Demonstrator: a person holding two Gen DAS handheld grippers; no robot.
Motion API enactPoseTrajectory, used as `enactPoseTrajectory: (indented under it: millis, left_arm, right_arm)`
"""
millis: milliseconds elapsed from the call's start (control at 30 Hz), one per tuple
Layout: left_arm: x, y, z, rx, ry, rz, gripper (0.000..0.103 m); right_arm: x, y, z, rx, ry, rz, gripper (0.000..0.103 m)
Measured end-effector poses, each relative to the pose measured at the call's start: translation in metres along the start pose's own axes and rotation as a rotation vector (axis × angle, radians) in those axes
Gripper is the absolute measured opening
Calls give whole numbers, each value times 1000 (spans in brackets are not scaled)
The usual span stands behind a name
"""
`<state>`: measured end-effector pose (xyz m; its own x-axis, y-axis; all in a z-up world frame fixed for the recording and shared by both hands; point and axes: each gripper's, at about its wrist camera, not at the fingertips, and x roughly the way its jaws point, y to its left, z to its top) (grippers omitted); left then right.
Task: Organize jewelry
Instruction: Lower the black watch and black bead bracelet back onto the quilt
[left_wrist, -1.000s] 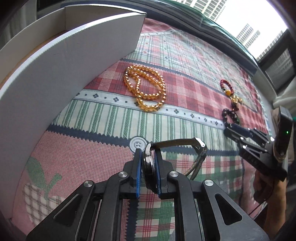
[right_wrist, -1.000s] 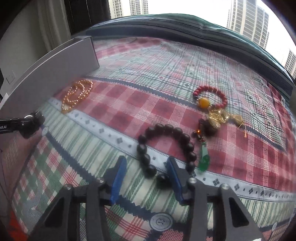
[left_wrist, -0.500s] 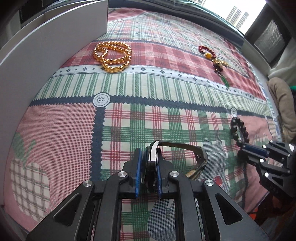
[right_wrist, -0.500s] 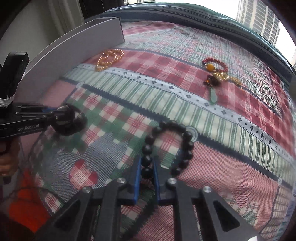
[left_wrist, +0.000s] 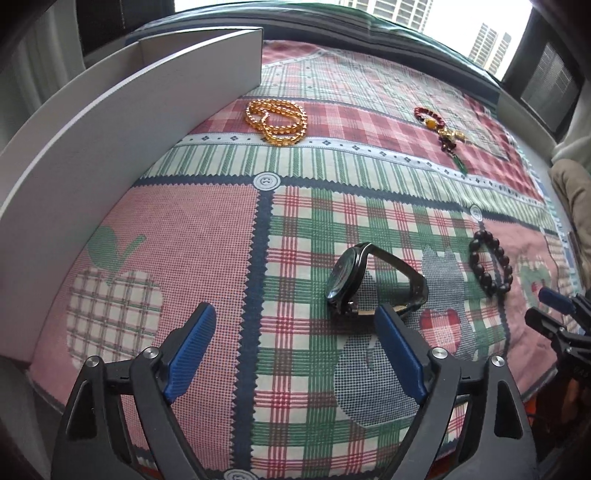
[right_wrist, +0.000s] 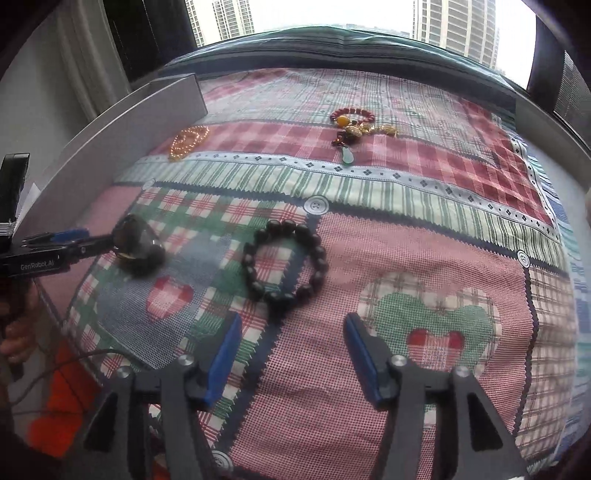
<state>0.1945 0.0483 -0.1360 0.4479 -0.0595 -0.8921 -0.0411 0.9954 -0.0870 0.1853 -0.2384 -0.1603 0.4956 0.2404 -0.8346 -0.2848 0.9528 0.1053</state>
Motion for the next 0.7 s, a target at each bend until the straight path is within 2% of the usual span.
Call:
enactPoseTrajectory:
  millis: [200,300,333,500,700]
  left_arm:
    - [13,-2,-14,13,4,69,89]
    - [23,0,-17,8,10,105,91]
    - [24,0,-18,8,5,111,94]
    - [26,1,-20,12,-26,142,102]
    - [27,4,-20,-8,-18,125,103]
  right_arm:
    - [9,0,-19,29,45,-89,63]
    - [-2,1,-25,65,-14,-2,63]
    - [-5,1,-26,72,-24,28,63]
    - [-4,9,-22,55,-15,-9,63]
    - [-7,16,-17,43,-22,-28,63]
